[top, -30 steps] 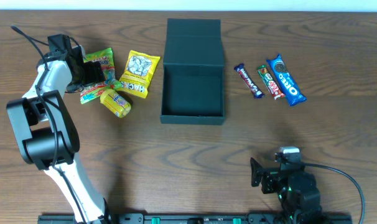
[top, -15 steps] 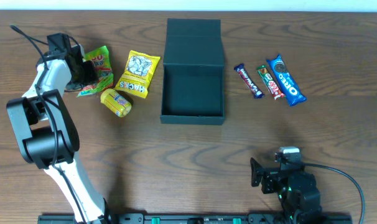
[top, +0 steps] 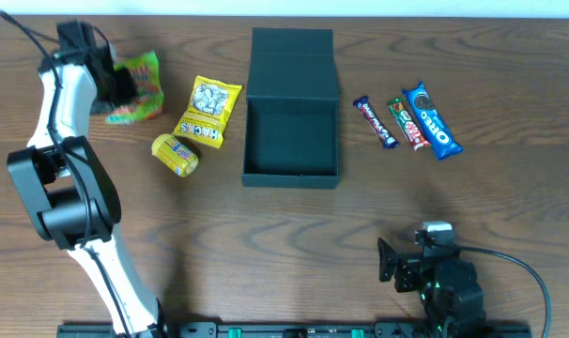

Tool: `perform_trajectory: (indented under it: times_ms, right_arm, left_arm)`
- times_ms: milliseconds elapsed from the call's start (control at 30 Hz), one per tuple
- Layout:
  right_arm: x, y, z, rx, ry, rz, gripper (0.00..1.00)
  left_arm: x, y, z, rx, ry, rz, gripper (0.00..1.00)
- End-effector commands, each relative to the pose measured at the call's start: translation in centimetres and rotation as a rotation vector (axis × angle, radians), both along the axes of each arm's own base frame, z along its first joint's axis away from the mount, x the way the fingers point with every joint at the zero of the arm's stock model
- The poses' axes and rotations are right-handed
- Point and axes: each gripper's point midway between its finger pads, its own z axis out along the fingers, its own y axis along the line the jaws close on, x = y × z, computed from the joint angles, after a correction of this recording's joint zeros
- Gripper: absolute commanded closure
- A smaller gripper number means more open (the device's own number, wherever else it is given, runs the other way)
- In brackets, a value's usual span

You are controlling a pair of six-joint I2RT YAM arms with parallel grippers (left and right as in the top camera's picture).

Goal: Pack container
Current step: 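Carry the Haribo bag with left gripper and drop it into box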

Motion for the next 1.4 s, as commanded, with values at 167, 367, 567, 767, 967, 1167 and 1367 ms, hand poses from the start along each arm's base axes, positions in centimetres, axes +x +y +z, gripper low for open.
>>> perform_trajectory:
  times_ms: [167,367,567,767,967,1167,1367]
  right_arm:
    - [0.0,-0.2,-0.1,-0.008,-0.001,-0.002,0.01]
    - [0.0,-0.2,-0.1,-0.008,-0.001,-0.002,0.01]
    - [0.0,-0.2,-0.1,-0.008,-0.001,-0.002,0.01]
    - [0.0,-0.2,-0.1,-0.008,-0.001,-0.002,0.01]
    - [0.0,-0.2,-0.1,-0.008,-0.001,-0.002,0.01]
    - [0.0,-0.2,-0.1,-0.008,-0.001,-0.002,0.01]
    - [0.0,-0.2,-0.1,-0.008,-0.001,-0.002,0.01]
  left_arm:
    - [2.9,-8.2,12.8,0.041,-0.264,-0.153,0.94]
    - [1.8,-20.0,13.8,-0.043,-0.275,-0.298,0.94]
    - [-1.7,-29.8,12.7,-0.111,-0.197,-0.315,0.94]
    - [-6.0,-31.1,9.6,-0.049,-0.032,-0.158,0.94]
    - [-9.1,-31.8,5.7,0.009,0.08,-0.169,0.94]
    - [-10.8,-31.8,3.6,0.025,0.14,-0.148,0.94]
    - [-11.3,-32.7,3.5,0.022,0.148,-0.223,0.44]
